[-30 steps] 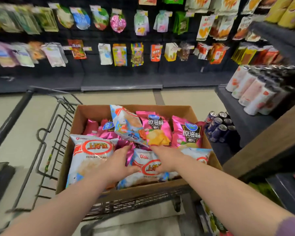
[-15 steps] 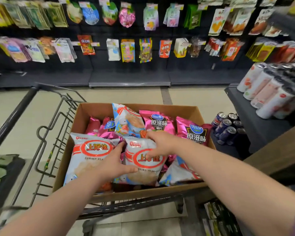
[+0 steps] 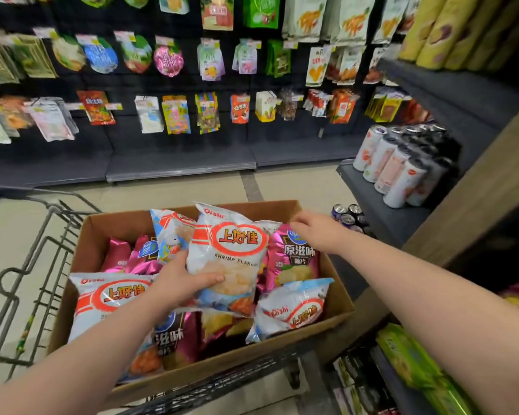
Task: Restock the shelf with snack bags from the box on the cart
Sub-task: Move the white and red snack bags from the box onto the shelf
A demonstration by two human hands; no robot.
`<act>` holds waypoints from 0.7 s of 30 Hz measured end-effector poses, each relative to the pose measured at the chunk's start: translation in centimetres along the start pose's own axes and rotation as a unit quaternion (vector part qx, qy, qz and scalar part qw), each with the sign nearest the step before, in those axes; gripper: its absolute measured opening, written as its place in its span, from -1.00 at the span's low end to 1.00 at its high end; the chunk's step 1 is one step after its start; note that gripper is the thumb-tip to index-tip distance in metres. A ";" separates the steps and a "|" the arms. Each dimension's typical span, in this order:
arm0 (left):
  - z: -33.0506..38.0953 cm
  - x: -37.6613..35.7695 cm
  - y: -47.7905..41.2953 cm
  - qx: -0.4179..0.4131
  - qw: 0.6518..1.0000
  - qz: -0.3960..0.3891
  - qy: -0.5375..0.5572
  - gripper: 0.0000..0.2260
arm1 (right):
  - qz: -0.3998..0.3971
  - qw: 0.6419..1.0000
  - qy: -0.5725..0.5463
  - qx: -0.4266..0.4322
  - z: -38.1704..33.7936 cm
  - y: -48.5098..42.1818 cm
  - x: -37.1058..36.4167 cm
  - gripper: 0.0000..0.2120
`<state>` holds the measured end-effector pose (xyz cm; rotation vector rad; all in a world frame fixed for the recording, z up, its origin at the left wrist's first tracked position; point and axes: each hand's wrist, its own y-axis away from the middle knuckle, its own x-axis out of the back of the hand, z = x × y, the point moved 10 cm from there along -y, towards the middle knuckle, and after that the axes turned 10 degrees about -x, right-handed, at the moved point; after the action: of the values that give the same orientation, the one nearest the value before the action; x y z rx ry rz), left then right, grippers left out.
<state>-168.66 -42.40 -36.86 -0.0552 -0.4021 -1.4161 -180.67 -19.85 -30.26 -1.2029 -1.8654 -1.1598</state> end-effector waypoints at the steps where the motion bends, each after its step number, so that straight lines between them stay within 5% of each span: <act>1: -0.1 0.1 -0.1 0.002 1.000 0.002 -0.002 -0.51 | -0.004 0.999 0.030 -0.027 2.0 0.0 -0.3 -0.64; 4: -0.3 0.3 -0.4 0.004 1.000 0.006 -0.020 -0.37 | -0.070 0.991 0.084 -0.081 6.7 0.7 -2.6 -0.55; 10: -0.5 -0.1 -0.7 0.007 1.000 0.016 -0.010 -0.58 | -0.177 0.977 0.067 -0.098 11.3 0.9 -8.0 0.01; 16: -0.8 0.2 -0.5 0.012 0.999 0.038 -0.020 -0.68 | -0.141 0.973 -0.147 -0.106 13.6 -0.8 -10.7 0.12; 21: -1.0 0.5 -0.2 0.025 0.998 0.052 -0.019 -0.57 | -0.159 0.925 -0.312 -0.147 14.6 -1.1 -12.4 -0.08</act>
<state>-168.57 -43.17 -37.64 -0.0626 -0.4598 -1.3045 -177.48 -11.40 -47.17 -1.6184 -2.4967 -1.3734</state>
